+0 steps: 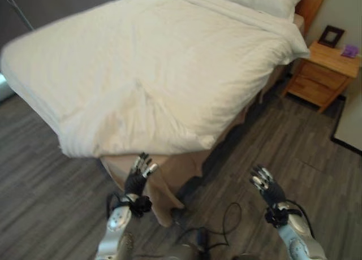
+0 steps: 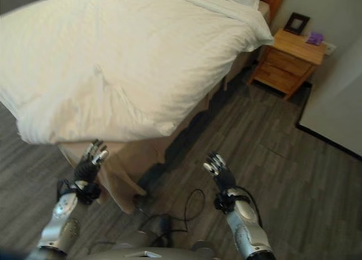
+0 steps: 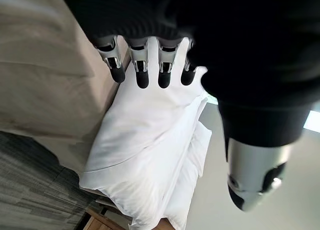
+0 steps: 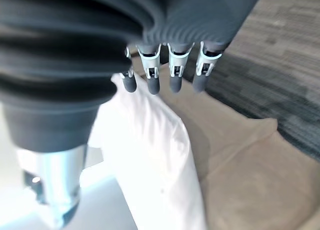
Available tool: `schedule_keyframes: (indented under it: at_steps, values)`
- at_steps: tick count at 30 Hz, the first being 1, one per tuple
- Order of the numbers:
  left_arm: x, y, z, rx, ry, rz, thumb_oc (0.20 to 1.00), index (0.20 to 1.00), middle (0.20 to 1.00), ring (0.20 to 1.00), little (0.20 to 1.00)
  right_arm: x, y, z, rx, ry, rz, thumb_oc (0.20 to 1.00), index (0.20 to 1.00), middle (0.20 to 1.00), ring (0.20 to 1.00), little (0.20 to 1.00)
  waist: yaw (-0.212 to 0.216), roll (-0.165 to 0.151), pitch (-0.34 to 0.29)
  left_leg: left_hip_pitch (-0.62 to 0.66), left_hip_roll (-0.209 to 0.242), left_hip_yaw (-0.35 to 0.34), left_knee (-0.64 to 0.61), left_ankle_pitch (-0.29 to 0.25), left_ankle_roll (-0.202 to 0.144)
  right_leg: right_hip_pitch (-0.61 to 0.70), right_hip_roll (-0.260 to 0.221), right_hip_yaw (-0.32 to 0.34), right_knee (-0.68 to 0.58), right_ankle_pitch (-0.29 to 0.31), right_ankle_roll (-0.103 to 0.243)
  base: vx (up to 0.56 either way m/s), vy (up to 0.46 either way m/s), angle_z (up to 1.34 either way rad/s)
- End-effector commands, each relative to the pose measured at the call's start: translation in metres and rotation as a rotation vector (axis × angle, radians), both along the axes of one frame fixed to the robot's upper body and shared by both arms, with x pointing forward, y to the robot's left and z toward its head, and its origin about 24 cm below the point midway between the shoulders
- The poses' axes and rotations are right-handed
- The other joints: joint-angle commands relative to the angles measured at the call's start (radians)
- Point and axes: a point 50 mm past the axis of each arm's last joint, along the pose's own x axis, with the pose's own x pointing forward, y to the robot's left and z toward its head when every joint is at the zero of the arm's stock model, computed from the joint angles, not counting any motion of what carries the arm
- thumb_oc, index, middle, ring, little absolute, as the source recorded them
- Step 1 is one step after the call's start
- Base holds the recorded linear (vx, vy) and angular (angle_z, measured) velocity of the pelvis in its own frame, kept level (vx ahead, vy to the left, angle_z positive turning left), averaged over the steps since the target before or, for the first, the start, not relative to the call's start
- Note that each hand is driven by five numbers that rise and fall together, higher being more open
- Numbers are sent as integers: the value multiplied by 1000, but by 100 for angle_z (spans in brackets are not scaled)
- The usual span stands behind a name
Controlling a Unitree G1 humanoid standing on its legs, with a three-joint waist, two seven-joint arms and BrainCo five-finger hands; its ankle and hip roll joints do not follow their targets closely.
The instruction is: Making the bed.
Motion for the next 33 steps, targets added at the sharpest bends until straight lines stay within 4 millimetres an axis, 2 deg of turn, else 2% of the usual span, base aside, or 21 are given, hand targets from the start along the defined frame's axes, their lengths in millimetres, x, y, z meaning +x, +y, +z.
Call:
schedule_keyframes:
  at_steps: [1, 5, 10, 15, 18, 21, 22, 24, 25, 26, 30, 33]
  values:
    - [7, -6, 22, 22, -110, -69, 1000, 1000, 1000, 1000, 1000, 9, 0, 12, 0, -86, -4, 1000, 1000, 1000, 1000, 1000, 2, -9, -37, 184, 32, 45, -272, 149, -48, 1, 45, 25, -89, 145, 32, -102, -87, -56]
    - [9, -8, 25, 40, -121, -89, 1000, 1000, 1000, 1000, 1000, 5, -3, 11, -30, -78, 7, 1000, 1000, 1000, 1000, 1000, 4, -15, -40, 187, 41, 47, -264, 154, -51, 22, 59, 45, -121, 147, 21, -77, -82, -16]
    - [13, -10, 29, 14, -144, -72, 1000, 1000, 1000, 1000, 1000, 3, -7, 8, -72, -65, 13, 1000, 1000, 1000, 1000, 1000, 2, -13, -34, 181, 54, 1, -250, 166, -62, 31, 76, 74, -135, 142, -3, -52, -116, 14]
    - [8, -8, 24, -6, -125, -49, 1000, 1000, 1000, 1000, 1000, 10, -7, 13, -84, -91, 31, 1000, 1000, 1000, 1000, 1000, 20, -6, -15, 168, 62, -13, -241, 179, -74, 33, 84, 47, -151, 148, -9, -34, -113, 14]
    - [5, -7, 21, -24, -111, -38, 1000, 1000, 1000, 1000, 1000, 12, -9, 15, -86, -101, 22, 1000, 1000, 1000, 1000, 1000, 28, 12, 6, 130, 54, -30, -217, 195, -89, 28, 68, 14, -151, 148, -10, -54, -62, 17]
    - [5, -11, 21, -49, -122, -43, 1000, 1000, 1000, 1000, 1000, 12, -17, 16, -150, -102, 32, 1000, 1000, 1000, 1000, 1000, 36, 38, 33, 65, 26, -98, -156, 224, -131, 17, 38, -27, -145, 145, -16, -87, -6, 72]
    - [5, -12, 21, -52, -122, -48, 1000, 1000, 1000, 1000, 1000, 12, -20, 16, -168, -101, 29, 1000, 1000, 1000, 1000, 1000, 36, 38, 38, 59, 33, -94, -144, 227, -141, 8, 23, -39, -139, 150, -16, -101, 22, 66]
    - [5, -13, 21, -62, -121, -49, 1000, 1000, 1000, 1000, 1000, 14, -24, 17, -184, -104, 12, 1000, 1000, 1000, 1000, 1000, 30, 31, 34, 70, 83, -62, -124, 219, -141, -8, -7, -61, -127, 153, -13, -60, 33, 55]
    - [3, -13, 19, -75, -118, -41, 1000, 1000, 1000, 1000, 1000, 14, -24, 20, -169, -114, 4, 1000, 1000, 1000, 1000, 1000, 28, 29, 29, 103, 131, -71, -117, 229, -149, -9, -19, -66, -121, 152, -15, -18, 28, 58]
    - [3, -13, 19, -75, -117, -41, 1000, 1000, 1000, 1000, 1000, 14, -24, 20, -169, -114, 4, 1000, 1000, 1000, 1000, 1000, 28, 30, 31, 106, 132, -71, -119, 229, -149, -7, -17, -66, -121, 152, -16, -8, 41, 60]
    - [7, -13, 24, -89, -139, -14, 1000, 1000, 1000, 1000, 1000, 12, -26, 20, -154, -113, -11, 1000, 1000, 1000, 1000, 1000, 1, 41, 16, 184, 242, -98, -124, 322, -181, -26, -48, -104, -79, 154, -13, -7, 94, 24]
    - [9, -15, 26, -93, -152, -26, 1000, 1000, 1000, 1000, 1000, 8, -31, 15, -166, -88, -23, 1000, 1000, 1000, 1000, 1000, -13, 59, -4, 210, 264, -102, -180, 355, -208, -21, -48, -137, -74, 156, -8, 39, 118, 39]
